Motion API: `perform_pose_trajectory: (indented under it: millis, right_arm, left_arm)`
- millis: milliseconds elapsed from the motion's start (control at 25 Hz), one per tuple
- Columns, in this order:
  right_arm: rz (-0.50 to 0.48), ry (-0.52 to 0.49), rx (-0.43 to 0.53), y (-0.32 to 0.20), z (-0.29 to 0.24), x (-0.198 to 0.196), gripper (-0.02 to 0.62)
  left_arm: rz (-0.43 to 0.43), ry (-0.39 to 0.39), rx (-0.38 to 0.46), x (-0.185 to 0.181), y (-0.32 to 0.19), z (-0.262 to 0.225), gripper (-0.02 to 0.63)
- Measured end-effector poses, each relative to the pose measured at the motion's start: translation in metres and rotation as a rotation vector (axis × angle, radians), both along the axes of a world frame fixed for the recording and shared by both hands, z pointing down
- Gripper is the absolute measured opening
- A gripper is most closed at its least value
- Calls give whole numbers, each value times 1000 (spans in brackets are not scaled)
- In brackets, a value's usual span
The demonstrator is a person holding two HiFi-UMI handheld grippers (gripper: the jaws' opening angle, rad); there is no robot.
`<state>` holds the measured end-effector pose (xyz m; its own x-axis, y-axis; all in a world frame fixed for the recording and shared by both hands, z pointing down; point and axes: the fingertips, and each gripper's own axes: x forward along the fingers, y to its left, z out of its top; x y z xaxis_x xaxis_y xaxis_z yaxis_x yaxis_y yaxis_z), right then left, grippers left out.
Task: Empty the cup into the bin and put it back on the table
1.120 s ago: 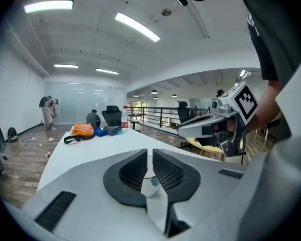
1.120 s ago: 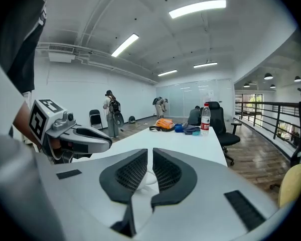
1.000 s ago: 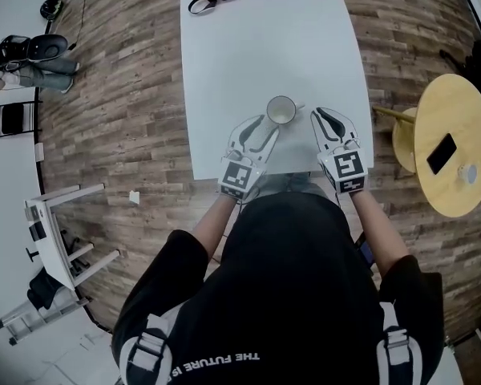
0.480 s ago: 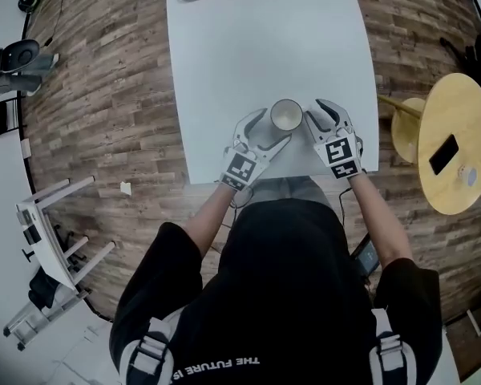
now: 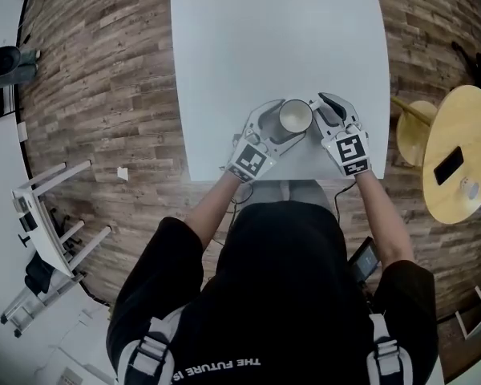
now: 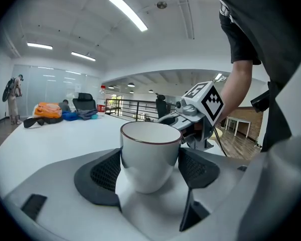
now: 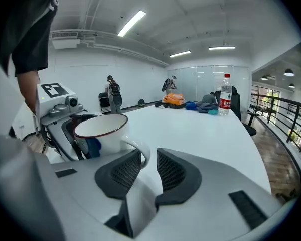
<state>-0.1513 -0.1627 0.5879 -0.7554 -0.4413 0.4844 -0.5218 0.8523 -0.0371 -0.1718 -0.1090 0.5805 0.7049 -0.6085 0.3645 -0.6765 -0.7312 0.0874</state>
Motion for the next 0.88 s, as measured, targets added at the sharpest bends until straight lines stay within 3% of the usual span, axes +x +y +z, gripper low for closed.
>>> perform_pose_trajectory:
  millis: [120,520,880]
  right_arm:
    - [-16,-34,-1,2,0,-4,66]
    - [67,-103,-103,5,-2,1,48]
    - [32,-239,-43,15,-80,-4,48]
  left_arm:
    - [13,31,-6,-1,-2,1,351]
    - [-2,68,-37,0,1,-2,357]
    - [-15,213,16,-7,5,-94,356]
